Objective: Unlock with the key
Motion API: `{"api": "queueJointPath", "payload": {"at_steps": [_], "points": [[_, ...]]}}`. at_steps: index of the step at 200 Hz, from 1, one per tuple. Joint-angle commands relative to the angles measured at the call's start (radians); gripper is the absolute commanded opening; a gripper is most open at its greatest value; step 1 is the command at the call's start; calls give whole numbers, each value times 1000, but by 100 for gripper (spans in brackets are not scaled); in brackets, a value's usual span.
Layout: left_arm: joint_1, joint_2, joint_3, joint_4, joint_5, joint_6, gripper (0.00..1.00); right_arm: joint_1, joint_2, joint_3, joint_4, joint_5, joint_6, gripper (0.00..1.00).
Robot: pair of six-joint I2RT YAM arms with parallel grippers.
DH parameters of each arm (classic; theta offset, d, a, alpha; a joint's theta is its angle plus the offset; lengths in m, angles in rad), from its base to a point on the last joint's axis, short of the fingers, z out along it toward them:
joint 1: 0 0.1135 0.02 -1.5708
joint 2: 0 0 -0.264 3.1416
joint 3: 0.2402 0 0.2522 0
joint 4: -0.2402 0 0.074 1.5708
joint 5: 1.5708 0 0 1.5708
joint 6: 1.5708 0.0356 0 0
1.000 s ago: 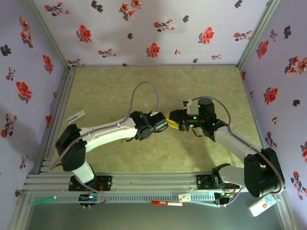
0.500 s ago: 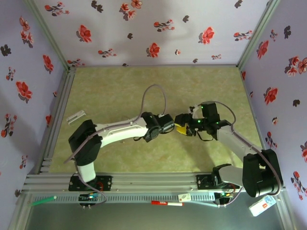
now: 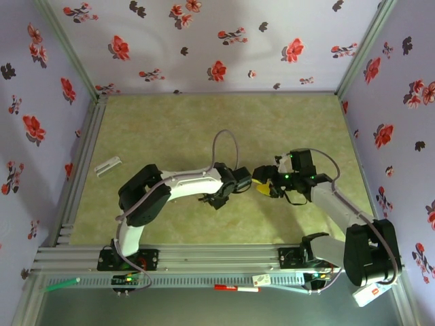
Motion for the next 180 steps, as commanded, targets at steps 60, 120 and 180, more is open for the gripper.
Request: {"api": "queueJointPath", "payload": {"at_steps": [60, 120, 180], "points": [[52, 151, 91, -123, 15, -42, 4, -12, -7, 27, 13, -2, -1, 65], [57, 274, 175, -322, -164, -113, 6, -12, -13, 19, 59, -26, 34, 65], [44, 295, 288, -374, -116, -211, 59, -36, -71, 4, 28, -53, 25, 67]]}}
